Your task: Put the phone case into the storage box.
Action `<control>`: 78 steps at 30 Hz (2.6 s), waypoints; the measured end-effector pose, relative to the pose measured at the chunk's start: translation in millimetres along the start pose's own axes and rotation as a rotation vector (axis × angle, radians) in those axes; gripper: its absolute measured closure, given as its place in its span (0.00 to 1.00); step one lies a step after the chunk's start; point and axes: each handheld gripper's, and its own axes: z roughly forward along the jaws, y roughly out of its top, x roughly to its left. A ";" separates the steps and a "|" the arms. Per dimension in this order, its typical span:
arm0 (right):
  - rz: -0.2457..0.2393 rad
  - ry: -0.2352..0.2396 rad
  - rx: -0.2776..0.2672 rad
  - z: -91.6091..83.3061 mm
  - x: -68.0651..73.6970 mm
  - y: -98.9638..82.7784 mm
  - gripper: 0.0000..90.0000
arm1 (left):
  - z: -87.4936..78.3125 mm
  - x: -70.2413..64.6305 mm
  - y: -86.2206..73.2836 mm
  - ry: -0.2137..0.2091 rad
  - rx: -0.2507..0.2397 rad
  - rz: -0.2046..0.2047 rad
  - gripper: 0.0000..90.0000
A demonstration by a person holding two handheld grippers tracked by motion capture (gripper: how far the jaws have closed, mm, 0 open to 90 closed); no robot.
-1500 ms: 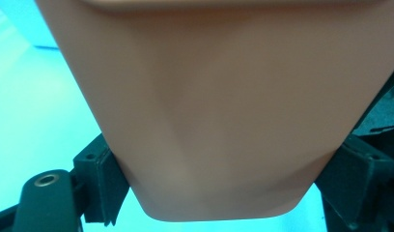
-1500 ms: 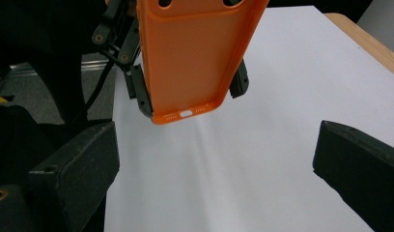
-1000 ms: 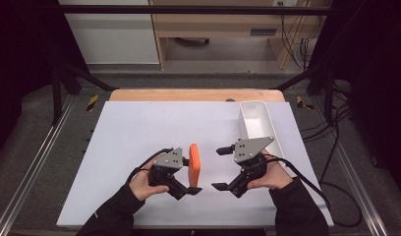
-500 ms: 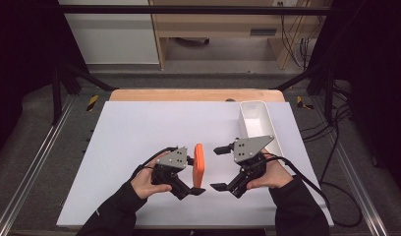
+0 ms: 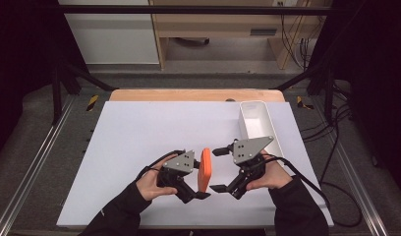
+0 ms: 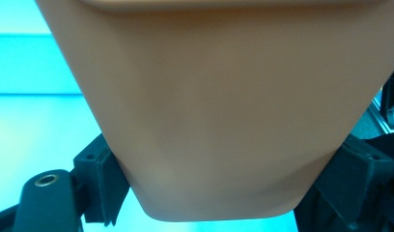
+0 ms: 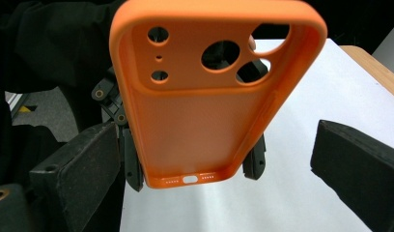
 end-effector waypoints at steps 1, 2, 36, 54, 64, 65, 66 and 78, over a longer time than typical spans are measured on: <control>-0.003 0.003 -0.002 0.3 0.1 -0.2 0.04 | 0.7 -0.3 -0.9 -0.002 0.002 -0.001 0.18; -0.004 0.006 -0.004 0.8 0.2 -0.4 0.04 | 1.1 -0.4 -1.3 -0.003 0.004 -0.001 0.17; -0.044 0.103 0.003 12.9 3.5 -6.5 0.10 | 16.0 -8.1 -2.9 -0.073 0.062 0.027 0.17; -0.045 0.133 0.010 15.0 1.8 -8.3 0.17 | 16.5 -7.6 -4.6 -0.066 0.083 0.022 0.17; -0.044 0.142 0.018 15.9 1.2 -8.6 0.17 | 17.3 -8.3 -4.4 -0.059 0.097 0.017 0.17; -0.045 0.138 0.017 16.0 1.2 -8.6 0.16 | 17.4 -8.3 -4.4 -0.059 0.097 0.016 0.17; -0.044 0.136 0.014 16.3 1.3 -8.9 0.16 | 17.3 -8.3 -4.3 -0.057 0.104 0.018 0.17; -0.024 0.146 0.011 18.5 0.7 -9.3 0.17 | 18.3 -8.5 -5.0 -0.055 0.110 0.018 0.17</control>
